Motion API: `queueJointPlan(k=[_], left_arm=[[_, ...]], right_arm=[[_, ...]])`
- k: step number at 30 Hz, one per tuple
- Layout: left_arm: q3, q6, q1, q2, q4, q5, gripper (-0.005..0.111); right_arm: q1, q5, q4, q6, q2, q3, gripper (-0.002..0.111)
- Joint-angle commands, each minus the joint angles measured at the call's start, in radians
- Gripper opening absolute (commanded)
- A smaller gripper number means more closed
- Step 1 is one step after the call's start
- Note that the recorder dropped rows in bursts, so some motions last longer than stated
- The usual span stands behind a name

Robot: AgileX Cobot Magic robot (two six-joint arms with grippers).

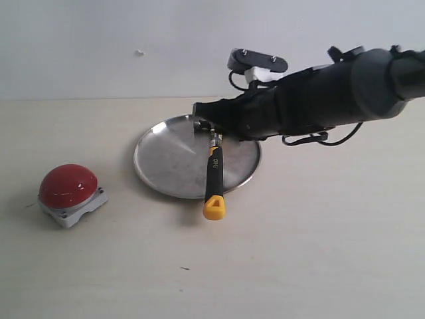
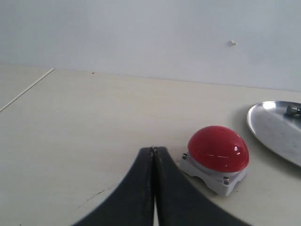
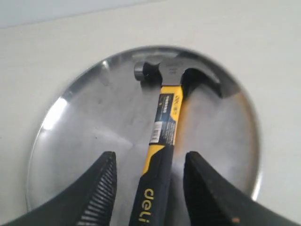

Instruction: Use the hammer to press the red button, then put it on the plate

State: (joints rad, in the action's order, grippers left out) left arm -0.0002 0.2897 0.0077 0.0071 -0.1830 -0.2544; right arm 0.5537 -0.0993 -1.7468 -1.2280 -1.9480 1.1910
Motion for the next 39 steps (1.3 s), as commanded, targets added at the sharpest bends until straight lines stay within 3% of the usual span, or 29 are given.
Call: queueJointPlan(k=[1, 8, 21, 32, 39], left_arm=[[0.000, 0.001, 0.003, -0.007, 0.000, 0.003, 0.000], [0.000, 0.001, 0.003, -0.007, 0.000, 0.003, 0.000], [0.000, 0.001, 0.003, -0.007, 0.000, 0.003, 0.000], [0.000, 0.001, 0.003, -0.007, 0.000, 0.003, 0.000], [0.000, 0.001, 0.003, -0.007, 0.000, 0.003, 0.000]], right_arm=[[-0.002, -0.037, 0.002, -0.140, 0.150, -0.080, 0.045], [-0.002, -0.001, 0.002, -0.228, 0.388, -0.282, 0.043], [-0.002, 0.167, 0.002, -0.299, 0.891, -0.703, 0.027], [-0.002, 0.220, 0.002, -0.284, 1.250, -0.936, 0.026], [-0.002, 0.231, 0.002, -0.235, 1.327, -0.960, 0.026]])
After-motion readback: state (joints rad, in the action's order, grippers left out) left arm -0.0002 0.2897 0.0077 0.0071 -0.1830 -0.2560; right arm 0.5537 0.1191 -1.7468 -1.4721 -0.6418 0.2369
